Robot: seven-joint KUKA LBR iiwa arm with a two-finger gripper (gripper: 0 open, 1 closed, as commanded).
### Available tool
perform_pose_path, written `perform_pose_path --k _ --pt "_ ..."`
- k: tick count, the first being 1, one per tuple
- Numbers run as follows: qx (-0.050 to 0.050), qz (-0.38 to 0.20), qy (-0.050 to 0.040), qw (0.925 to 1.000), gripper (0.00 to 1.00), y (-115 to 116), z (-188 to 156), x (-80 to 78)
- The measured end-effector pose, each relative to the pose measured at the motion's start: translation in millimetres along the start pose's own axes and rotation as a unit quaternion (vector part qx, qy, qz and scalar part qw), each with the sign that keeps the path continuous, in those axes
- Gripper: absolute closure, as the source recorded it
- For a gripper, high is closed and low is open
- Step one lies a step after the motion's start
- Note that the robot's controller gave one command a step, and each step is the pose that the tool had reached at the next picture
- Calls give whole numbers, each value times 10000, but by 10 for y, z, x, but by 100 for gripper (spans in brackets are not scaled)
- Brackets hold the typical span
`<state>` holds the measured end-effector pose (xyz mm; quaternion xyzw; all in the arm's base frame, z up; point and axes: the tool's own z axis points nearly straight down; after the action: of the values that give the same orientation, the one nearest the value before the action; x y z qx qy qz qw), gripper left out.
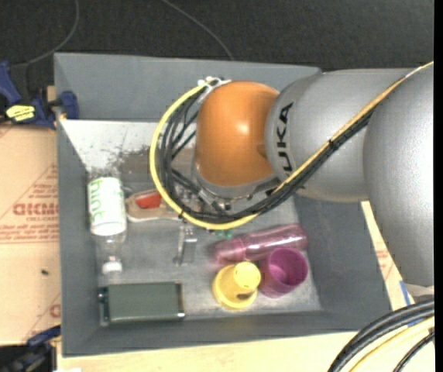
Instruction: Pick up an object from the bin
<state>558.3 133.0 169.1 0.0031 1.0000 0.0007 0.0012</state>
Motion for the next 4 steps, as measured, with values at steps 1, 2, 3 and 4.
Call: perform_pose_path --k 1,2,3,4 --pt "-11 434 -29 9991 0 82 349 -476" --pt "5 -518 -33 9987 0 -325 202 -679" --pt "-21 106 -52 9999 0 -362 1011 -918" --pt "5 -611 -65 9981 100 -323 959 -921"
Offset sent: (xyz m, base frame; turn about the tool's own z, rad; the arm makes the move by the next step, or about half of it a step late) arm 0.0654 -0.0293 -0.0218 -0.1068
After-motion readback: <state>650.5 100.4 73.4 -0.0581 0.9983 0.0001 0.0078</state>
